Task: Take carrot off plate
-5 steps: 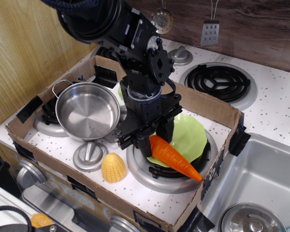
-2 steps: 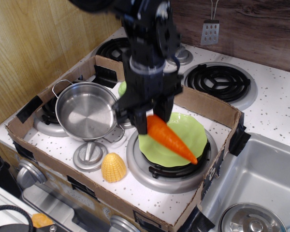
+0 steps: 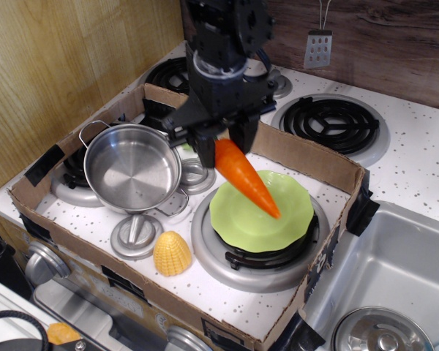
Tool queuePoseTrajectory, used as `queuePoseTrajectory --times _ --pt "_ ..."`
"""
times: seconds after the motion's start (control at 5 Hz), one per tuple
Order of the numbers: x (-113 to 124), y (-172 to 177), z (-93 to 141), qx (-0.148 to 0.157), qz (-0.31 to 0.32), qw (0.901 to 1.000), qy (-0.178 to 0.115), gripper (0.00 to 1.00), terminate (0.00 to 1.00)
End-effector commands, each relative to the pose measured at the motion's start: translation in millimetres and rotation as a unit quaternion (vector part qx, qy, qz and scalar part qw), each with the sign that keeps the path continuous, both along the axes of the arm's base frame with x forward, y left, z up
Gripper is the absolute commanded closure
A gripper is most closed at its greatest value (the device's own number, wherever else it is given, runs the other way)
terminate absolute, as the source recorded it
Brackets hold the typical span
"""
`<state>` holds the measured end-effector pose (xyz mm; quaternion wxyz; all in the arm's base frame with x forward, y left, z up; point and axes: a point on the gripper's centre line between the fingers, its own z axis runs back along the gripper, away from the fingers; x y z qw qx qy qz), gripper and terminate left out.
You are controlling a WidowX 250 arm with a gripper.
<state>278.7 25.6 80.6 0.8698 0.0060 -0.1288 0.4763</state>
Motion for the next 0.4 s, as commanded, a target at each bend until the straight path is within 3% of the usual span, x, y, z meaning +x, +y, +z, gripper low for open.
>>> queuePoseTrajectory --times 0.0,0.2 --pt "50 55 20 0.041 -0.115 0.9886 -0.088 1.00 0.00" --pt "66 82 11 0.052 -0.144 0.9821 -0.110 1.00 0.00"
